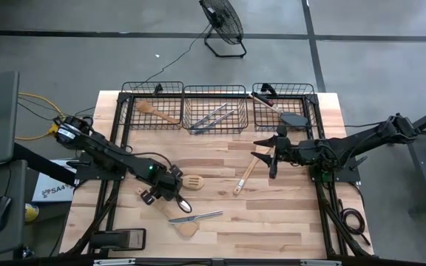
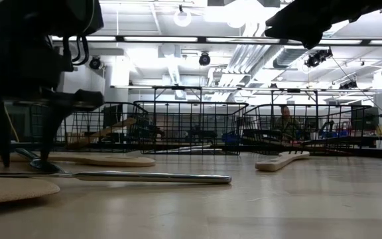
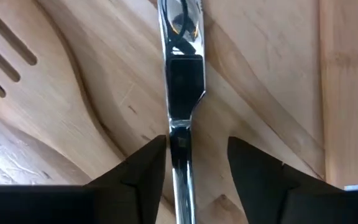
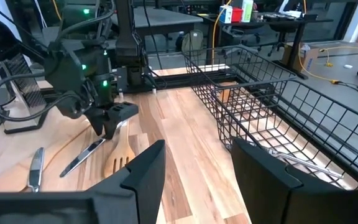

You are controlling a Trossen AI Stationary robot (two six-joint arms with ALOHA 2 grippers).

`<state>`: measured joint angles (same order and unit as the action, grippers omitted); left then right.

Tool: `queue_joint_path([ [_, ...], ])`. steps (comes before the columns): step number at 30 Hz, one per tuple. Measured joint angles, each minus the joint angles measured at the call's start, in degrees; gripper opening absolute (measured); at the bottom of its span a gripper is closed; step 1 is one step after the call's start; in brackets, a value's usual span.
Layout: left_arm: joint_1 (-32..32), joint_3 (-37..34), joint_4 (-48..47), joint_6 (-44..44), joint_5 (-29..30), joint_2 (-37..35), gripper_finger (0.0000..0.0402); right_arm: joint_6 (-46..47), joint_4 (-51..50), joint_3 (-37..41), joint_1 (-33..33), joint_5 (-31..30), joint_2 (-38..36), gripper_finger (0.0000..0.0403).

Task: Pick & Place Kitchen Items
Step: Put the silver table knife into the middle mesh basket

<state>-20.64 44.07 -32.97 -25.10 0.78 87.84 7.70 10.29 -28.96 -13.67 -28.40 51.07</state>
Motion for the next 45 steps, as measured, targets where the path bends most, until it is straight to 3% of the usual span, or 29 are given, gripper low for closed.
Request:
queue_joint_path([
  [13, -0.04, -0.07, -0.39, 2.28, -0.91, 1.00, 0.0025, 0.04, 0.01, -0.01, 0.00, -0.01, 0.00, 0.0176],
  [39, 0.02, -0.18, -0.21, 8.10, -3.19, 0.69, 0.0025, 1.55, 0.17, 0.00, 0.00, -0.01, 0.00, 0.0176],
  [45, 0.02, 3.59, -4.34, 9.13, -2.84, 0.82, 0.0025, 1.29, 0.19, -0.01, 0.00, -0.01, 0.00, 0.0176],
])
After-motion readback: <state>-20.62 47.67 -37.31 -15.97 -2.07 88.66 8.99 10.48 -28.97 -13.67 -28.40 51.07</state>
